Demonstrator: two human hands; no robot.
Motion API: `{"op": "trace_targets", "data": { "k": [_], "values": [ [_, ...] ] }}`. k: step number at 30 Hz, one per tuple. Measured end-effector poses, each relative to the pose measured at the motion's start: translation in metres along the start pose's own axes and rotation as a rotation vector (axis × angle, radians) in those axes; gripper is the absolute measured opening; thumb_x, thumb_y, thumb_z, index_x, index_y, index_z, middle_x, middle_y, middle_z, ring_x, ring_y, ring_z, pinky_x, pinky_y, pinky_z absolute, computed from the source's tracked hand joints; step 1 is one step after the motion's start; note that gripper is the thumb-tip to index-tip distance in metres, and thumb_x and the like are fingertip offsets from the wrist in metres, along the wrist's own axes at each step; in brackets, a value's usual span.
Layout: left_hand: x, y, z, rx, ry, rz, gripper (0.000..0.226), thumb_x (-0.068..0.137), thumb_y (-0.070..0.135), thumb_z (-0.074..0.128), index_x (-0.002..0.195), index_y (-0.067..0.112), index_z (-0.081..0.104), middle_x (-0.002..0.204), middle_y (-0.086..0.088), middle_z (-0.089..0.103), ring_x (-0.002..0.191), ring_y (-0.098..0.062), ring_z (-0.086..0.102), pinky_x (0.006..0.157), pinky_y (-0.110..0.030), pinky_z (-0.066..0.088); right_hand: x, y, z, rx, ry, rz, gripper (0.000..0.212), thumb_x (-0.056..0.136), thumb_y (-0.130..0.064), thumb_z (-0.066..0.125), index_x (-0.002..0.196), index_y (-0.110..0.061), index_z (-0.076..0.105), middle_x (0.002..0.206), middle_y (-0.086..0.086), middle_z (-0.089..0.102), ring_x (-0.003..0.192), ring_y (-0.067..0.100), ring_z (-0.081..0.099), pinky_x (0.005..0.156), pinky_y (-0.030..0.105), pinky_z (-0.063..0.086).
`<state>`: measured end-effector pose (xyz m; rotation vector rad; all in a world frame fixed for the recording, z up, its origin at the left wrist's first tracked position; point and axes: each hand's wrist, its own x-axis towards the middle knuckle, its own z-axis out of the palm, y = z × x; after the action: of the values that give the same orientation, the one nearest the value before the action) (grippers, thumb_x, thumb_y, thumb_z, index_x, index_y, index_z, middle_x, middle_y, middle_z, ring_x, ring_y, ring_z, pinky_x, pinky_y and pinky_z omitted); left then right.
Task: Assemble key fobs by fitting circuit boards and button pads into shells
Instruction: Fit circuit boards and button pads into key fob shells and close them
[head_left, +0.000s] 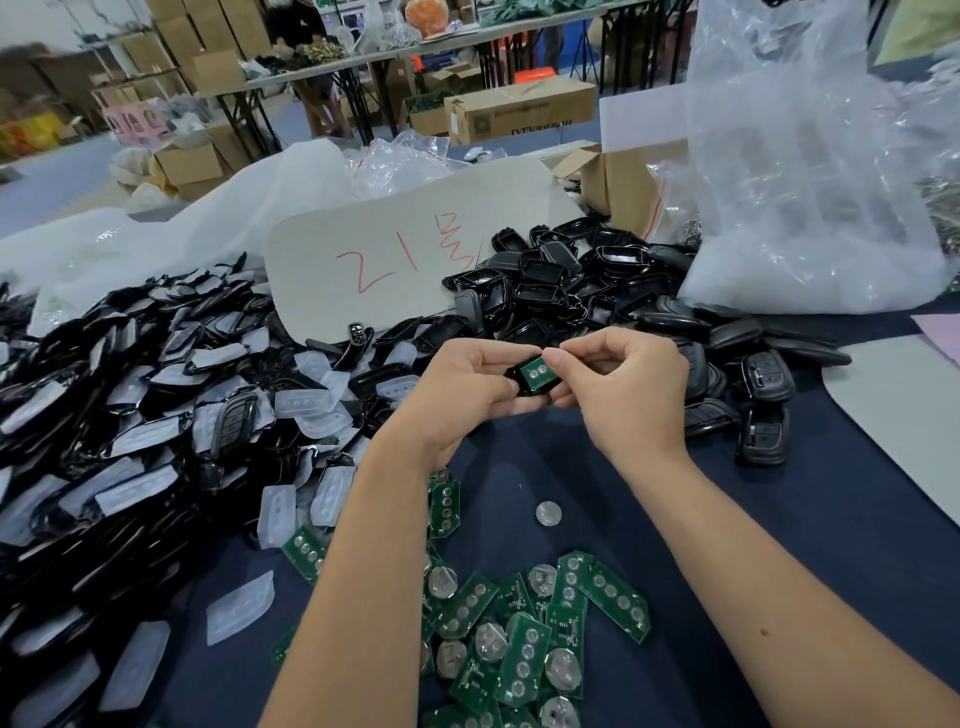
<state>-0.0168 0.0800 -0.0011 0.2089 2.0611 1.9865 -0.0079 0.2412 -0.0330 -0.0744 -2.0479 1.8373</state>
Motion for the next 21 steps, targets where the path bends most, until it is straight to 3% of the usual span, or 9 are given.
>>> {"op": "trace_targets", "data": {
  "k": [6, 11, 17, 19, 21],
  "values": [
    [0.003, -0.002, 0.000, -0.026, 0.045, -0.004, 0.038, 0.095, -0.019, 0.049, 0.123, -0.002, 0.069, 0.118, -0.019, 0.074, 0.099, -0.033, 0.076, 0.093, -0.037, 0.061, -0.001, 0.000, 0.000, -0.123, 0.053, -0.065, 0.011, 0.086, -0.020, 0.085, 0.081, -0.015, 0.076, 0.062, -0.003, 0.072, 0.055, 0.011, 0.070, 0.058, 0.029, 0.059],
    [0.004, -0.004, 0.000, 0.023, 0.114, 0.051, 0.022, 0.095, -0.010, 0.064, 0.111, 0.001, 0.074, 0.096, -0.010, 0.080, 0.088, -0.027, 0.079, 0.073, -0.024, 0.062, -0.003, -0.002, 0.001, -0.237, 0.039, -0.161, 0.017, 0.082, -0.026, 0.088, 0.075, -0.019, 0.074, 0.064, -0.008, 0.068, 0.063, 0.008, 0.064, 0.060, 0.018, 0.048],
    [0.005, -0.006, -0.007, 0.080, 0.143, 0.068, 0.024, 0.094, -0.011, 0.065, 0.116, -0.004, 0.072, 0.103, -0.018, 0.078, 0.088, -0.028, 0.078, 0.075, -0.028, 0.064, -0.005, 0.000, 0.004, -0.259, 0.019, -0.144, 0.026, 0.076, -0.028, 0.092, 0.086, -0.019, 0.069, 0.065, -0.008, 0.064, 0.063, 0.002, 0.062, 0.059, 0.009, 0.043],
    [0.004, -0.005, -0.010, 0.088, 0.119, 0.070, 0.025, 0.094, -0.012, 0.064, 0.115, -0.003, 0.072, 0.102, -0.019, 0.078, 0.087, -0.032, 0.078, 0.076, -0.030, 0.064, -0.005, 0.001, 0.003, -0.290, 0.028, -0.118, 0.032, 0.074, -0.033, 0.093, 0.088, -0.020, 0.068, 0.064, -0.007, 0.064, 0.062, 0.002, 0.061, 0.059, 0.009, 0.042],
    [0.003, -0.004, -0.013, 0.085, 0.087, 0.079, 0.024, 0.094, -0.014, 0.063, 0.111, -0.001, 0.073, 0.097, -0.016, 0.079, 0.087, -0.032, 0.078, 0.074, -0.029, 0.064, -0.005, 0.000, 0.002, -0.265, -0.007, -0.077, 0.032, 0.074, -0.033, 0.093, 0.092, -0.021, 0.070, 0.071, -0.006, 0.066, 0.058, 0.007, 0.063, 0.058, 0.020, 0.051]
  ]
}}
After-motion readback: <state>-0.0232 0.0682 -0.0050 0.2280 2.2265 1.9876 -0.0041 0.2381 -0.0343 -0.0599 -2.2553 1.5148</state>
